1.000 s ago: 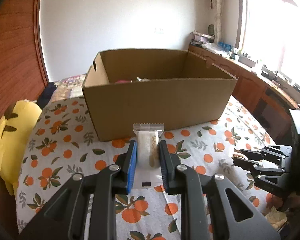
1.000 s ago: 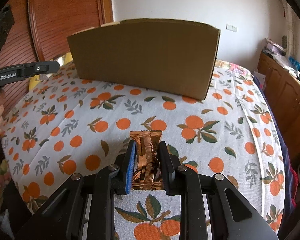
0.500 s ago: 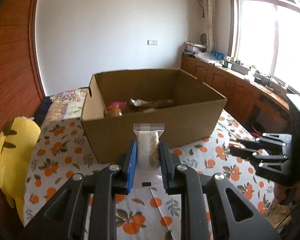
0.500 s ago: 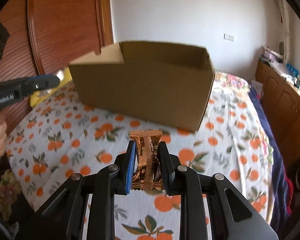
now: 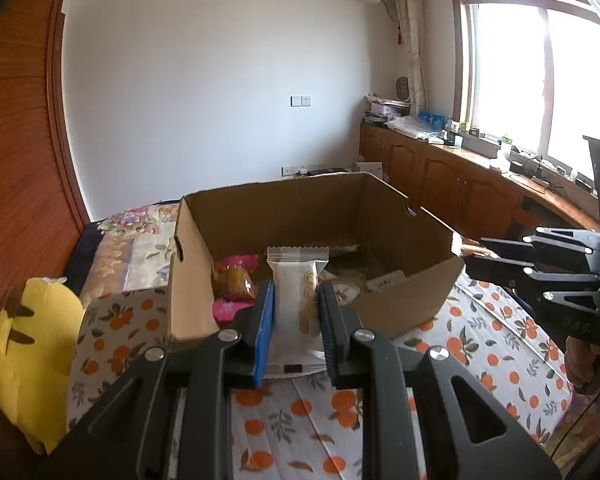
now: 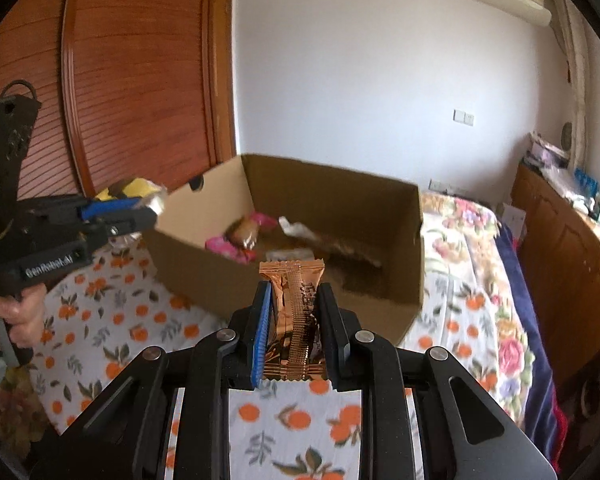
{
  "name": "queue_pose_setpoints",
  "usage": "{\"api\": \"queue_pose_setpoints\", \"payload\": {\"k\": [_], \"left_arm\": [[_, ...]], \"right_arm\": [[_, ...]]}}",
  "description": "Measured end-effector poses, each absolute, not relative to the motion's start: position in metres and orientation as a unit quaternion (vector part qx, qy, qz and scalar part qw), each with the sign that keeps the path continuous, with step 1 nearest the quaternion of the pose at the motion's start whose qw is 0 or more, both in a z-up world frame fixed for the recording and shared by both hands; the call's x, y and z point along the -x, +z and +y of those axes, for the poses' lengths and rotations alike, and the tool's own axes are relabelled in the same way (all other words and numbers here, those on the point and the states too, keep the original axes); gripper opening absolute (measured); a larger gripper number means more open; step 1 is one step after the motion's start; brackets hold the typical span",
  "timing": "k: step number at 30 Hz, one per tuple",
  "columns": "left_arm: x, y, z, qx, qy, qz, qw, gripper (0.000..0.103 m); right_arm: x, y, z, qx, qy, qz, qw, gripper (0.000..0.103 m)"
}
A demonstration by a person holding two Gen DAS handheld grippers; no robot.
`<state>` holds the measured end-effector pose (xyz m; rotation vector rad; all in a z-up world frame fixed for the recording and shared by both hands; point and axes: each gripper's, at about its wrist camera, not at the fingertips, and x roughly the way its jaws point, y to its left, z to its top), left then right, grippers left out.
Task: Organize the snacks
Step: 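Carry both packets over the box and open both grippers to drop them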
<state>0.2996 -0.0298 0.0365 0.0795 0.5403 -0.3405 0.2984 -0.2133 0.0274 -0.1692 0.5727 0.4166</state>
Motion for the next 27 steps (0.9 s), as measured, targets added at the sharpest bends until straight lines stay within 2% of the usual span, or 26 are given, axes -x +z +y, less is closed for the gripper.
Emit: {"api": "queue_pose_setpoints", "payload": {"k": [12,27], "left_arm": [[-0.357,0.025,-0.032,-0.022,-0.175,0.273,0.946,0.02],[-0.389,-0.01,-0.038,-0.016,-0.175,0.305,0.936,0.021]], "right_arm": [[-0.355,0.034,-0.194,0.089,0.216,0.267,0.935,0.021],[-0.409,-0.003,-0.191,0.064,0.203,0.302,0.929,0.021]]}}
